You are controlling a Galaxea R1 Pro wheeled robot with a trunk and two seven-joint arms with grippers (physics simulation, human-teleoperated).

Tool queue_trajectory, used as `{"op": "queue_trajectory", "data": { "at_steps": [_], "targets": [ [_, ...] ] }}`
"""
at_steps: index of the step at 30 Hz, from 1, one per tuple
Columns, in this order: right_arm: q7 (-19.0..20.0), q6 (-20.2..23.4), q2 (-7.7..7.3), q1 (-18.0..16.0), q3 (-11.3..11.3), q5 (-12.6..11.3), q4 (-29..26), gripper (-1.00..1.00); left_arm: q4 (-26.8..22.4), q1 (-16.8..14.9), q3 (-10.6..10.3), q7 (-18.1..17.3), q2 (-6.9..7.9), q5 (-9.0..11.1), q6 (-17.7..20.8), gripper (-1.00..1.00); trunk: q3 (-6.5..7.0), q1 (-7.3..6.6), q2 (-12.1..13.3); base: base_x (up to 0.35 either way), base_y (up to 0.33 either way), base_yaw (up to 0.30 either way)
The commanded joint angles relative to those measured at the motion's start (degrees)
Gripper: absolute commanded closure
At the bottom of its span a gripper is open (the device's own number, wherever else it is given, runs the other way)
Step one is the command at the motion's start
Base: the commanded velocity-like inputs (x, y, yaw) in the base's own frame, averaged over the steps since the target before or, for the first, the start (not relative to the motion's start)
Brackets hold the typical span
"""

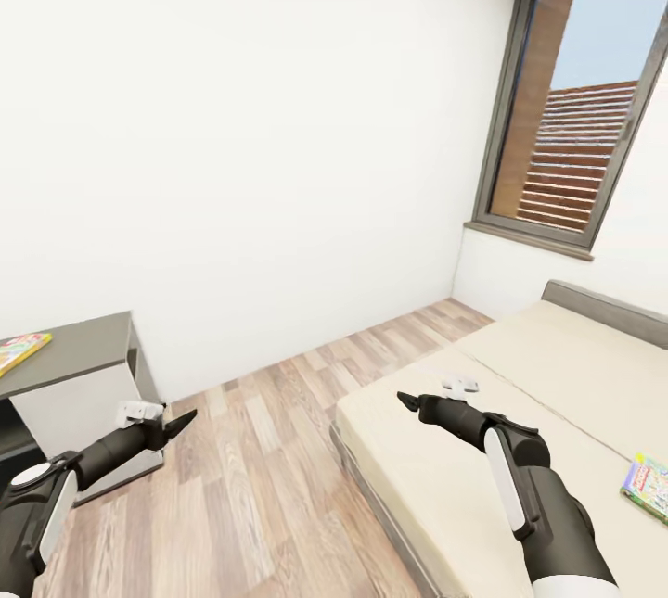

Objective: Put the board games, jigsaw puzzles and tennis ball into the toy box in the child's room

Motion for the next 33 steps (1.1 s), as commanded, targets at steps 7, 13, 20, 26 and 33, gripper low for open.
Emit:
{"op": "queue_trajectory", "data": {
  "at_steps": [7,13,20,26,33],
  "targets": [
    [0.0,0.4,0.06,-0.1,-0.2,-0.5,0.0,-1.0,0.0,0.0,0.1,-0.3,0.05,0.2,0.6,-1.0,0.16,0.03,-0.1,0.0,0.036,-0.278],
    [0.0,0.4,0.02,-0.1,-0.3,-0.6,0.0,-1.0,0.0,0.0,0.1,-0.3,0.06,0.2,0.6,-1.0,0.36,0.03,-0.1,0.0,0.17,-0.279],
    [0.0,0.4,-0.02,-0.1,-0.4,-0.5,0.0,-1.0,0.0,0.0,0.1,-0.3,0.06,0.2,0.6,-1.0,0.59,0.03,-0.1,0.054,0.2,-0.279],
    [0.0,0.4,-0.06,-0.1,-0.4,-0.5,0.0,-1.0,0.0,0.0,0.1,-0.3,0.06,0.2,0.5,-1.0,0.8,0.03,-0.1,0.044,0.068,-0.279],
    [0.0,0.4,-0.03,-0.1,-0.4,-0.5,0.0,-1.0,0.0,0.0,0.1,-0.3,0.06,0.2,0.5,-1.0,1.07,0.03,-0.1,0.004,0.007,-0.278]
  ]
}}
